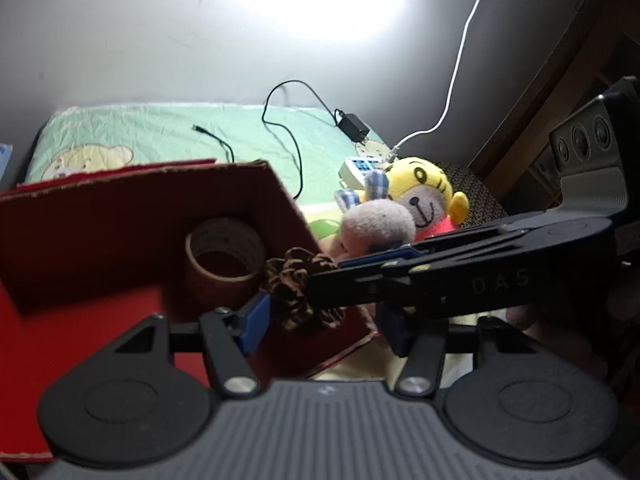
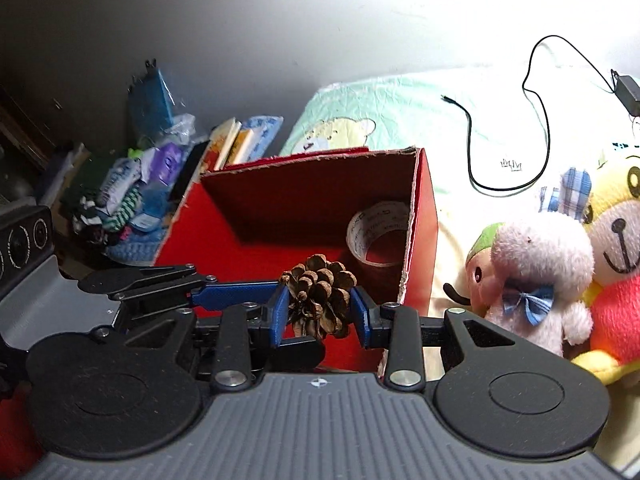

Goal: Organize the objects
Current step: 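Carry the pine cone with the right gripper into the red box, then open the right gripper to drop the pine cone beside the tape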

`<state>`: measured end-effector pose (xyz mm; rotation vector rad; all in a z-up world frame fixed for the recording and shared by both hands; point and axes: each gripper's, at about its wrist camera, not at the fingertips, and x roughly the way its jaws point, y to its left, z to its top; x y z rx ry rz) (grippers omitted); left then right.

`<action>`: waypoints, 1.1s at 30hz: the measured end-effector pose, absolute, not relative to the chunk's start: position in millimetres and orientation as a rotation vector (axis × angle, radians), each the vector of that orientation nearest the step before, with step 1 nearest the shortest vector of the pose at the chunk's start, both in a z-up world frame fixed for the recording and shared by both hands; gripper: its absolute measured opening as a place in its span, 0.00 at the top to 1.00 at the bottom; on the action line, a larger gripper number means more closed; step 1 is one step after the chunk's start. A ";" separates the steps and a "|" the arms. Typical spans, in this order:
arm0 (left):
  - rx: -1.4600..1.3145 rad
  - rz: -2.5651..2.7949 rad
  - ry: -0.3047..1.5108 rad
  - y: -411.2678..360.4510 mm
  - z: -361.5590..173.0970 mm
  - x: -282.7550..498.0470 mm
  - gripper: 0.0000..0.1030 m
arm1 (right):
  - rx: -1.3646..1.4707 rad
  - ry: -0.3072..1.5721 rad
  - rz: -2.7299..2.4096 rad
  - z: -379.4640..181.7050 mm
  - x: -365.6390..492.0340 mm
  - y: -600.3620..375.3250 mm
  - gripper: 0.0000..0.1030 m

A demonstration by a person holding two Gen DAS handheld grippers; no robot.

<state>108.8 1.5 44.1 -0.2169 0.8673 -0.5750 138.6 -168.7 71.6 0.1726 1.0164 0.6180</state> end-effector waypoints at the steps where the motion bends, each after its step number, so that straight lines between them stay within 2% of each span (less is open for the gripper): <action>1: -0.228 -0.575 0.884 5.2 37.5 113.2 0.44 | 0.155 1.046 0.612 67.8 144.9 -161.7 0.65; 14: -0.320 -0.624 1.034 17.5 -12.6 135.5 0.44 | -0.110 1.219 0.497 41.0 162.2 -115.7 0.64; 25: -0.321 -0.601 1.043 26.3 -19.5 136.8 0.44 | -0.150 1.183 0.467 36.7 158.5 -112.6 0.64; 33: -0.260 -0.520 1.005 35.8 -8.5 123.9 0.44 | -0.066 1.128 0.468 36.6 152.5 -122.2 0.64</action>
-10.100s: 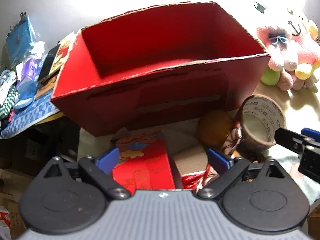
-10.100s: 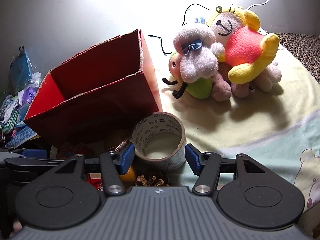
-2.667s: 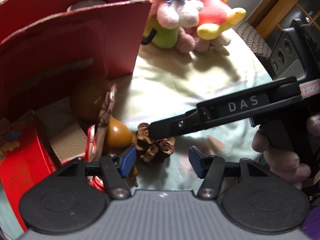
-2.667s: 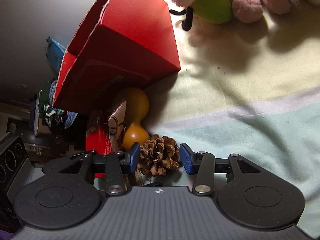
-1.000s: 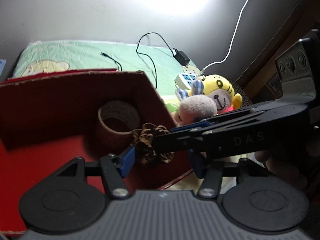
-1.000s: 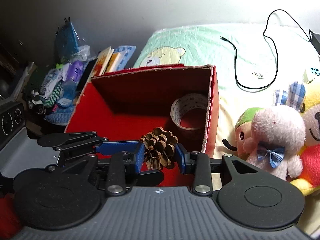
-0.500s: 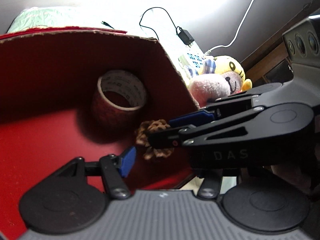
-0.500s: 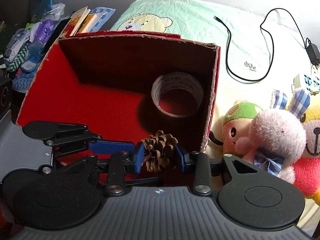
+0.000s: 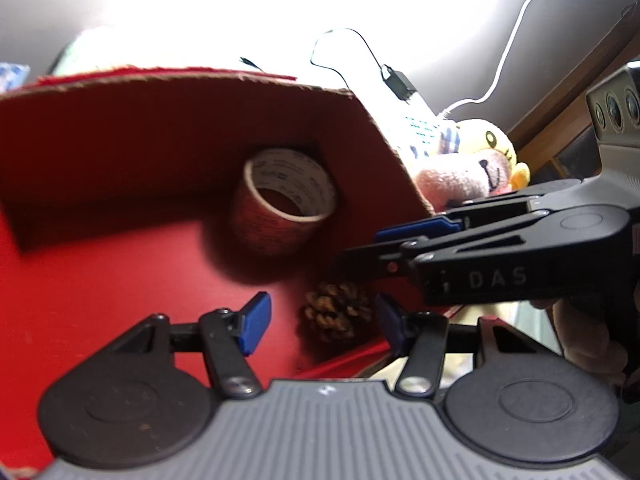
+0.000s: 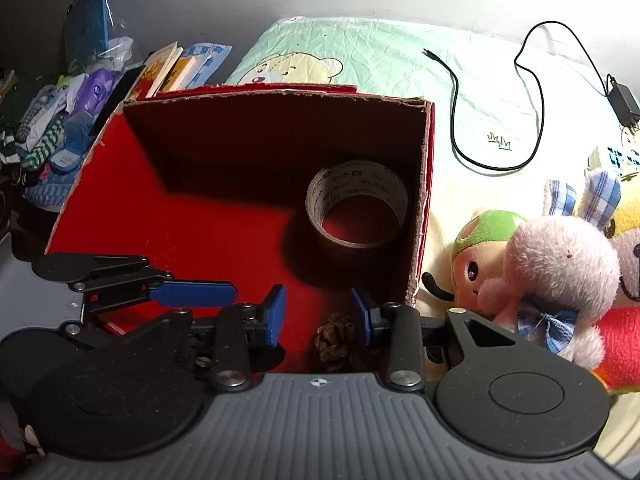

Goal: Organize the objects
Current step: 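Open the right gripper to drop the pine cone beside the tape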

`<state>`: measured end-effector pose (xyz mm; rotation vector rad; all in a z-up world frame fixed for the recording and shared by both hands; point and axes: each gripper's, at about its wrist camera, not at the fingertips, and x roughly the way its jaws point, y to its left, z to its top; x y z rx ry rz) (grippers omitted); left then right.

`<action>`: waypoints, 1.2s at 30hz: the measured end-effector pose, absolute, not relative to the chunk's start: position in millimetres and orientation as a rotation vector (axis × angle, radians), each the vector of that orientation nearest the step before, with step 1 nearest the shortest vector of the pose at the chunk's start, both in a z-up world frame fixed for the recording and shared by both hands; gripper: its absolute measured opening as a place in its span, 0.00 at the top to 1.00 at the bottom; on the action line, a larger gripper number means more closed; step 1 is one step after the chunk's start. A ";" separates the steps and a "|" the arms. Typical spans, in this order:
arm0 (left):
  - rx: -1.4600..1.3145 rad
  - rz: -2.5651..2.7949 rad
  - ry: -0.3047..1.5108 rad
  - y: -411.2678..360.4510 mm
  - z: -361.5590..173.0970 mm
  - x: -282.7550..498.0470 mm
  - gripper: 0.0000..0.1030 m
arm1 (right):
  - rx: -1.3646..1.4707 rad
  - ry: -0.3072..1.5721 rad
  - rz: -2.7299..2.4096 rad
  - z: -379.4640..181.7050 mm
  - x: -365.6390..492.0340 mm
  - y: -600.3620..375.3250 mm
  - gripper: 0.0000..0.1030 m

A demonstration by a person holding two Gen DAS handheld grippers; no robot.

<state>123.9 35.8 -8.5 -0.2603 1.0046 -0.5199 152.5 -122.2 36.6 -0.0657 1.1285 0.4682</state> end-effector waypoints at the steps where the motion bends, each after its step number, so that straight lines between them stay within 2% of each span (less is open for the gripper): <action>1: -0.249 -0.504 0.998 37.0 -6.1 121.5 0.44 | -0.052 1.120 0.468 37.0 151.0 -123.8 0.63; 14: -0.099 -0.287 0.961 37.4 14.2 98.8 0.36 | 0.049 1.037 0.469 39.5 129.3 -142.4 0.64; 22: -0.088 -0.197 0.958 39.5 19.1 89.1 0.35 | 0.061 0.997 0.458 37.6 117.8 -144.2 0.64; 36: -0.045 -0.100 0.928 33.5 20.6 80.4 0.27 | 0.176 0.861 0.416 31.7 94.5 -153.8 0.65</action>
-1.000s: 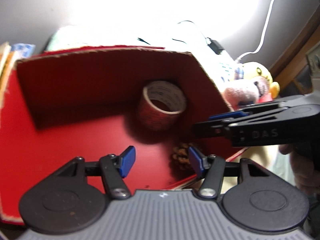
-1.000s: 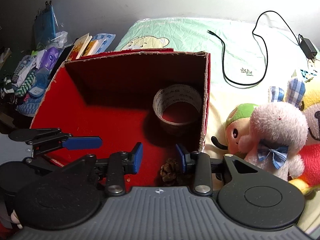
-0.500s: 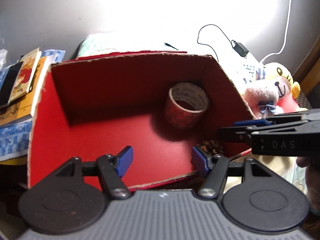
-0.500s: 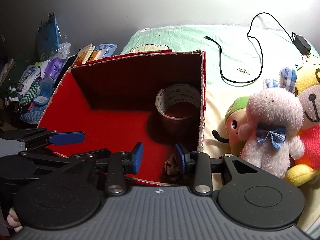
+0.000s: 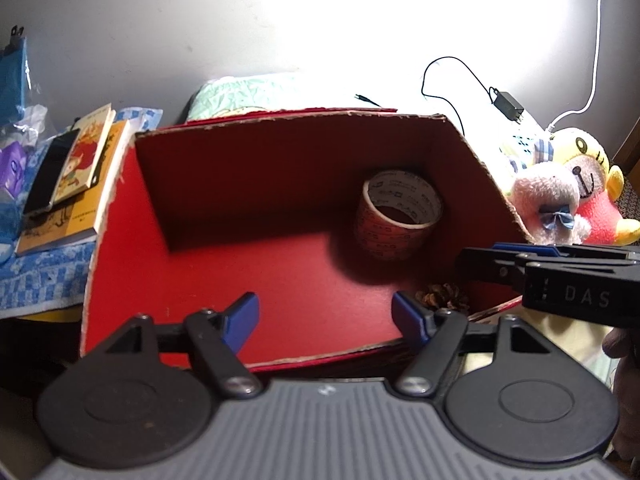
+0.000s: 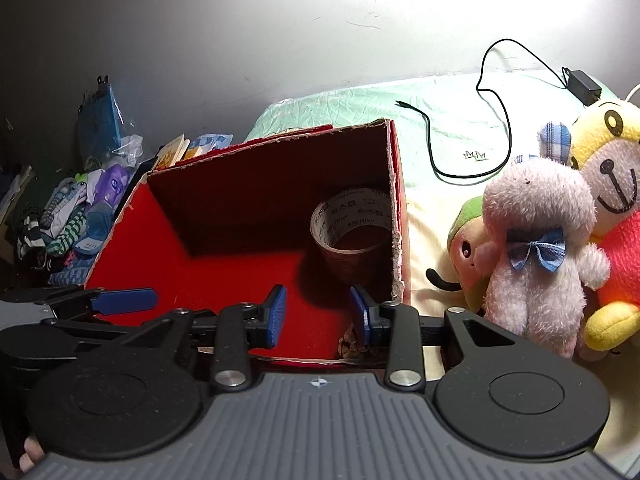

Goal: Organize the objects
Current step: 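Open the right gripper to drop the pine cone beside the tape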

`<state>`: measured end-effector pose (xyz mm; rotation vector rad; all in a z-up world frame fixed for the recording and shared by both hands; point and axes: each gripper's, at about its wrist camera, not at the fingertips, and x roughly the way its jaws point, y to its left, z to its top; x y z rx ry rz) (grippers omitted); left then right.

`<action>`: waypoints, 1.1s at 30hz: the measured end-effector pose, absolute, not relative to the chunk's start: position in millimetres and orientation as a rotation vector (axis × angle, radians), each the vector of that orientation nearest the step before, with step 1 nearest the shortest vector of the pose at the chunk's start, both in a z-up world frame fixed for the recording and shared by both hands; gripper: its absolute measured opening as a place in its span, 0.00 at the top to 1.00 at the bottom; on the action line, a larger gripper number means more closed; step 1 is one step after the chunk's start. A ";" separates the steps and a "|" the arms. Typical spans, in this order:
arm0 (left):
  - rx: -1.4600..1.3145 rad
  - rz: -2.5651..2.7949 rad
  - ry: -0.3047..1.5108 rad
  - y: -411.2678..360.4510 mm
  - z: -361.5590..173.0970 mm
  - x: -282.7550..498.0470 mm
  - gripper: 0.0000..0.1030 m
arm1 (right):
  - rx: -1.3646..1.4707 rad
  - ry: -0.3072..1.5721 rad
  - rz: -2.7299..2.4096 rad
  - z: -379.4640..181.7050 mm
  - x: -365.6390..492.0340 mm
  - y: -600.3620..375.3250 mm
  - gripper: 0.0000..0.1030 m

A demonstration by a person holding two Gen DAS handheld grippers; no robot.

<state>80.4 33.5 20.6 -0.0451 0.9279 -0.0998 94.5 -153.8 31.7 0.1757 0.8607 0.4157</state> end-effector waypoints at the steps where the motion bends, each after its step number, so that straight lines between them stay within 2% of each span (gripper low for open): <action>1: -0.043 -0.094 0.925 33.7 20.9 80.0 0.26 | 0.171 0.848 0.410 31.4 92.0 -153.0 0.65; 13: -0.002 -0.054 0.908 30.6 20.0 77.6 0.18 | 0.122 0.734 0.360 26.7 74.4 -145.1 0.65; 33: 0.004 -0.106 0.904 42.5 21.5 77.3 0.13 | 0.066 0.697 0.276 26.0 63.3 -134.4 0.64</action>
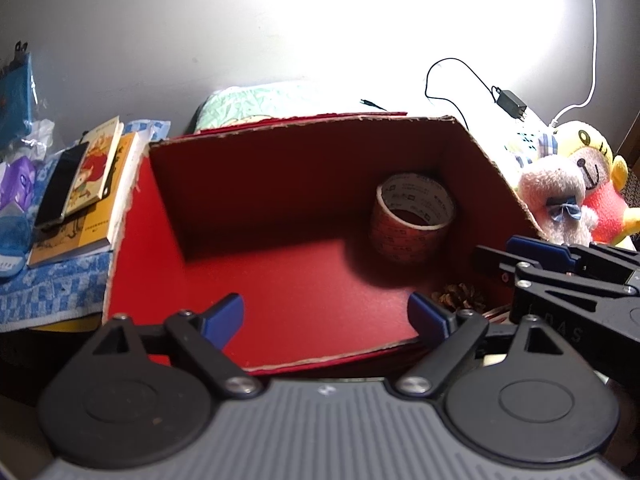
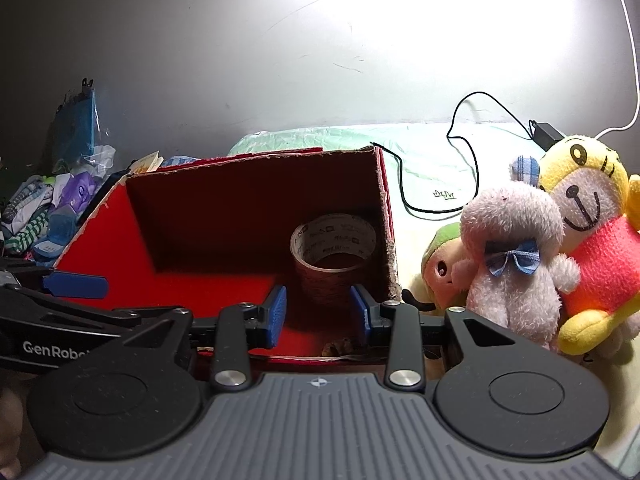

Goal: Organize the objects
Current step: 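Open the right gripper to drop the pine cone beside the tape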

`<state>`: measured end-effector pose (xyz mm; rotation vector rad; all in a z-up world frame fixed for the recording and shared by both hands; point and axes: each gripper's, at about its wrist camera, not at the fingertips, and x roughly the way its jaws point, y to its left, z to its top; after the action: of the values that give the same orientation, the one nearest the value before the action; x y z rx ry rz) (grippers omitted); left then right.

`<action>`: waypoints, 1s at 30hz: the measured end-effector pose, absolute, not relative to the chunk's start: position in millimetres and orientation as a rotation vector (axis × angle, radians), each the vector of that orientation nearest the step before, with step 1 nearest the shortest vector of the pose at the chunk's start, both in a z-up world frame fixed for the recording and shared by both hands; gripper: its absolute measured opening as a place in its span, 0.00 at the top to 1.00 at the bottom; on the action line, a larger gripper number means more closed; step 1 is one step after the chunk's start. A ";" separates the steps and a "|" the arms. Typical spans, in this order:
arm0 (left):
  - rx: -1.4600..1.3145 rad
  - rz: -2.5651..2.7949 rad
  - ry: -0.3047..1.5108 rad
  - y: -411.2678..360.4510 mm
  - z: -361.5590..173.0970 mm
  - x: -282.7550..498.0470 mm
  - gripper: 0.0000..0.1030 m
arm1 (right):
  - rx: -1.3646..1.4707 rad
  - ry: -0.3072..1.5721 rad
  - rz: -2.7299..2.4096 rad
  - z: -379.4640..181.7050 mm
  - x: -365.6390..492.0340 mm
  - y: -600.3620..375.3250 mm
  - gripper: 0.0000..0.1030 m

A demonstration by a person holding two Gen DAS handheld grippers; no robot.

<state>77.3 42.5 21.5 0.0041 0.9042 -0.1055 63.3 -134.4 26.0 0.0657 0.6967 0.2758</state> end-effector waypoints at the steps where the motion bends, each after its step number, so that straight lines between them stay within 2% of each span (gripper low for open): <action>1: 0.003 -0.106 0.907 43.0 21.2 78.2 0.12 | 0.064 0.692 0.273 25.6 62.8 -133.0 0.64; 9: 0.004 -0.128 0.908 46.7 20.0 80.9 0.11 | 0.057 0.695 0.266 26.4 64.3 -128.4 0.59; 30: 0.002 -0.077 0.954 48.5 14.8 90.3 0.09 | 0.070 0.700 0.354 23.7 68.7 -130.7 0.59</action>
<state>90.3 48.5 14.8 0.0016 0.9541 -0.0773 68.7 -130.7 23.7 0.0696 0.6998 0.3540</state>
